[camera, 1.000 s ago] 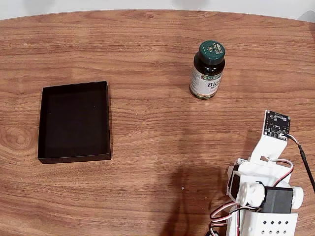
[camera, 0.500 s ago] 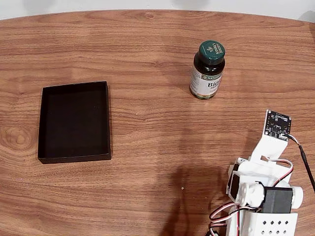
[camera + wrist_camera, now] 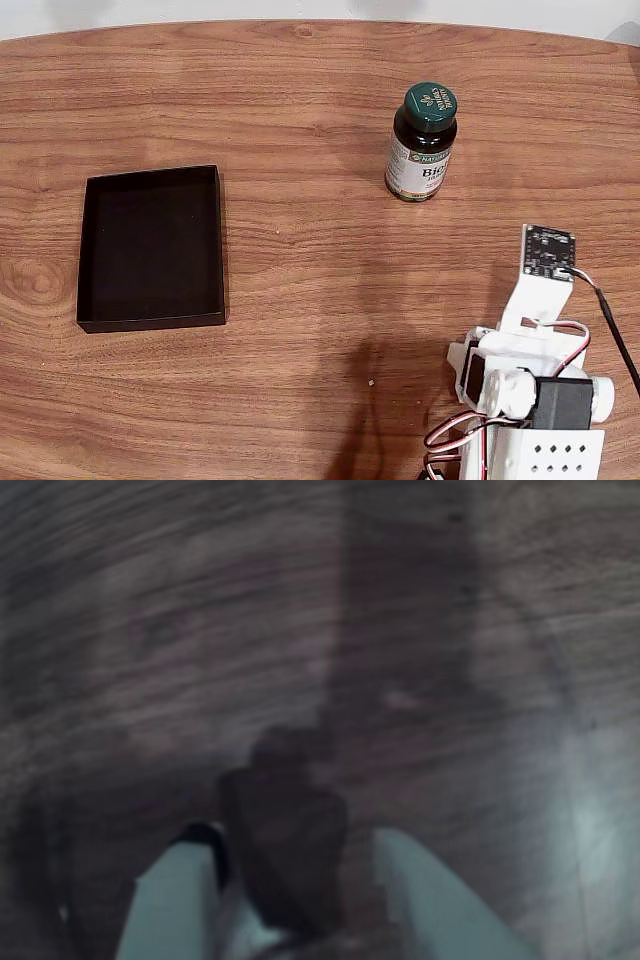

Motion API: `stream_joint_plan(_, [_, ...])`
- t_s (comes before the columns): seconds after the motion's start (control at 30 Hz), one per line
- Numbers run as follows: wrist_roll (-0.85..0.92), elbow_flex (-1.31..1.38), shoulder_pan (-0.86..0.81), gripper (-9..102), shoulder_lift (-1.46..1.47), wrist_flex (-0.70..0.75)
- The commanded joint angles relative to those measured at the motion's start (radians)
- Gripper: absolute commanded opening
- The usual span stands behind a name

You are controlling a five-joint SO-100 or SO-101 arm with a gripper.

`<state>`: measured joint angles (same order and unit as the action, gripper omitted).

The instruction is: Pick up the pill bottle and place it in the black box.

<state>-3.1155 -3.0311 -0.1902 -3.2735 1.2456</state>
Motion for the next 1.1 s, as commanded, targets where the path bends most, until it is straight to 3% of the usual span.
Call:
stream_joint_plan(0.0, [-0.032, 0.014, 0.038, 20, 0.075, -0.333])
stream_joint_plan(0.13, [-0.046, 0.002, 0.054, 23, 0.239, -0.661])
stream_joint_plan(0.3, [-0.074, 0.002, 0.063, 25, 0.411, -0.928])
stream_joint_plan(0.57, [-0.038, 0.011, 0.071, 31, 0.575, -1.170])
stream_joint_plan(0.8, [-0.029, 0.018, 0.094, 43, 0.847, -1.505])
stream_joint_plan(1.07, [-0.035, 0.021, 0.129, 45, 1.063, -1.770])
